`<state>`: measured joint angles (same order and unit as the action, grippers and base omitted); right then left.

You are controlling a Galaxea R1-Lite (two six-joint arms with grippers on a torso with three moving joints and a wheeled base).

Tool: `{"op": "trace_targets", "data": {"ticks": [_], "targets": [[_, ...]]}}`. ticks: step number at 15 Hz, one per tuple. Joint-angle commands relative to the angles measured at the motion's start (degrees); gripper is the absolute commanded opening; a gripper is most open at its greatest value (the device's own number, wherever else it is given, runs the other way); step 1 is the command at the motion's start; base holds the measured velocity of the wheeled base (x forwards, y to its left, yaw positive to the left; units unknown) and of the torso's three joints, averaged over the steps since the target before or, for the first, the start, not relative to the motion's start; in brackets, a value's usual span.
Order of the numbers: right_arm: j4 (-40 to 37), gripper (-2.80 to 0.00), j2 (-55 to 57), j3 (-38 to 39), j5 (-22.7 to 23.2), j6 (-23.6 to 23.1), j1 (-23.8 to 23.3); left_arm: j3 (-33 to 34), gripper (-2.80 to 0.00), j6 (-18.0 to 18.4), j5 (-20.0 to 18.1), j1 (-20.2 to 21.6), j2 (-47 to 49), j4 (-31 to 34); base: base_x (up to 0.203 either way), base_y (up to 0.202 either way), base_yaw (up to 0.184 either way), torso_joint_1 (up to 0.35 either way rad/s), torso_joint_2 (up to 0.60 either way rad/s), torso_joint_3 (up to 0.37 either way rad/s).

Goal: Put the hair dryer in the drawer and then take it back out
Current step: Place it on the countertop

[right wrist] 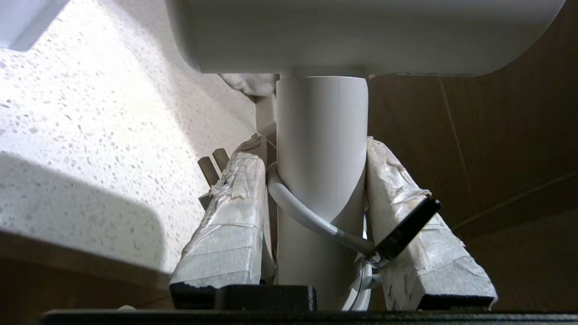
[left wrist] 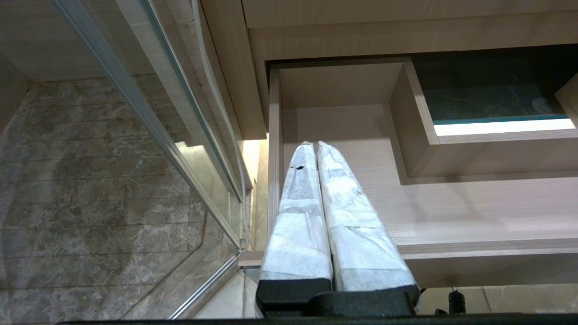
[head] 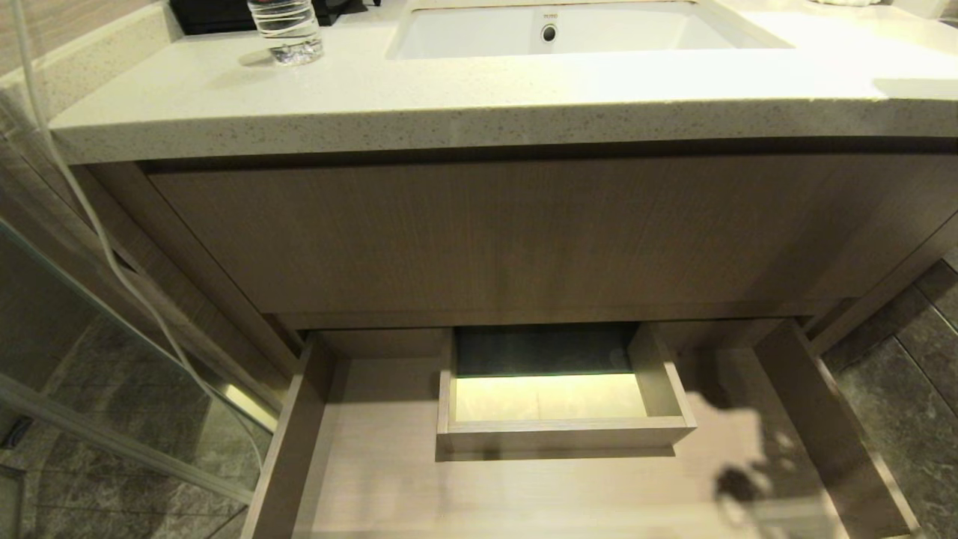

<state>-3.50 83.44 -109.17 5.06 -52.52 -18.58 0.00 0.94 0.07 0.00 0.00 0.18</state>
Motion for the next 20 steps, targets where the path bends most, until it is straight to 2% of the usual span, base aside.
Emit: {"op": "trace_targets", "data": {"ticks": [1,8,20], "targets": [[1.08,-2.80,5.61,-1.72,1.16,-0.56,0.74,0.00,-2.80,0.03,0.01,0.00,0.00,-0.01,0.000,0.000,0.000,0.000,0.00,0.000],[11.72,-2.80,13.61,-1.79,1.53,-1.71,4.91,0.00,-2.80,0.03,0.01,0.00,0.00,-0.01,0.000,0.000,0.000,0.000,0.00,0.000],[13.36,-2.80,17.90,-1.75,1.09,-1.79,5.82,0.00,-2.80,0.03,0.01,0.00,0.00,-0.01,0.000,0.000,0.000,0.000,0.00,0.000]]}}
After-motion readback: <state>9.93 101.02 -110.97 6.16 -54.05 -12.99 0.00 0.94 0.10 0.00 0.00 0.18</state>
